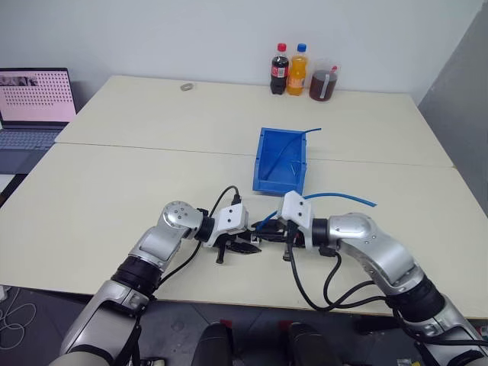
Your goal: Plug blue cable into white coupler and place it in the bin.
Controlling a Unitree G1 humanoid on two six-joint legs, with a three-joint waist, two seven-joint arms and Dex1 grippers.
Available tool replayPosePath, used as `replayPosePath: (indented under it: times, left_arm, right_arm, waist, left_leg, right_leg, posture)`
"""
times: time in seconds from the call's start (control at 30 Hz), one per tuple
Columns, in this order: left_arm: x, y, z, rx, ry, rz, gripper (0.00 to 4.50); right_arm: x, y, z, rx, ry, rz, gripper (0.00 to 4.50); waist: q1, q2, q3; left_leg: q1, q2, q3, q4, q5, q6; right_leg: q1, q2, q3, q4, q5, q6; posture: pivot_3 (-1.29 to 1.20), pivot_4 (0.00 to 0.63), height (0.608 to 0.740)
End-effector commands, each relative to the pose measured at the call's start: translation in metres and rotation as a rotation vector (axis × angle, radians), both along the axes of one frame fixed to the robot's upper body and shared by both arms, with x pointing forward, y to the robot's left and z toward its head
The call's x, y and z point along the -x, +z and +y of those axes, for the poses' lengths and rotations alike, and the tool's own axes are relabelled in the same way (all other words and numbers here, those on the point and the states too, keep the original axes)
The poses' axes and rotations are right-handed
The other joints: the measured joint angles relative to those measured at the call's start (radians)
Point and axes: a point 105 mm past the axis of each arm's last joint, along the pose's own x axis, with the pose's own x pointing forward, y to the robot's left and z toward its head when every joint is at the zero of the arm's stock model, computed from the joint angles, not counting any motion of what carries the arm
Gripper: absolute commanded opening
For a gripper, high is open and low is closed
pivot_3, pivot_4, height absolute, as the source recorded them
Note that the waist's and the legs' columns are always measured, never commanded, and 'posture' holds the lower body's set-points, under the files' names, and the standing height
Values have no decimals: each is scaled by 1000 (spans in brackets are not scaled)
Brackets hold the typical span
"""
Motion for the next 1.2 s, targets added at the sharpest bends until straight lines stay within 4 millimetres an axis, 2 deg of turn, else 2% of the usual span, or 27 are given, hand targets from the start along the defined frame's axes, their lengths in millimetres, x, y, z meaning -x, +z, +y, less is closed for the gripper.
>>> replayPosePath:
  times: [0.03, 0.27, 0.5, 0.67, 0.93, 1.2]
  left_arm:
    - [2, -11, 4, -49, -1, 20, 818]
    - [2, -13, 4, -53, -3, 21, 816]
    - [2, -15, 7, -69, -10, 10, 815]
    - [2, -15, 7, -69, -9, 6, 815]
    - [1, -17, 7, -70, -9, 4, 815]
    - [1, -17, 5, -68, -8, 4, 815]
  right_arm:
    - [-2, 4, 2, 24, 29, -57, 107]
    - [-2, -4, -2, 76, 53, -65, 107]
    - [-8, 13, -4, 6, 33, -48, 107]
    - [-5, 4, -6, 67, 55, -45, 107]
    - [-4, -9, -2, 171, 85, -72, 106]
    - [-1, -5, 14, 187, 136, -57, 99]
  waist:
    - [0, 0, 0]
    - [-1, 0, -1]
    - [-1, 0, -1]
    - [-1, 0, -1]
    - [-2, 0, -1]
    - [-2, 1, -3]
  left_leg:
    - [0, 0, 0, 0, 0, 0]
    - [1, 0, 0, 1, 0, 0]
    - [1, 0, 0, 1, 0, 0]
    - [1, 0, 0, 1, 0, 0]
    - [2, 0, 0, 1, 0, 0]
    - [4, 0, 0, 1, 0, 0]
  right_leg:
    - [0, 0, 0, 0, 0, 0]
    - [0, 0, 0, 2, 0, 0]
    - [0, 0, 0, 3, 0, 0]
    - [0, 0, 0, 4, 0, 0]
    - [0, 0, 0, 5, 0, 0]
    - [1, 0, 0, 7, 0, -1]
  posture:
    - [0, 150, 740]
    - [0, 150, 740]
    - [0, 150, 740]
    - [0, 150, 740]
    - [0, 150, 740]
    - [0, 150, 740]
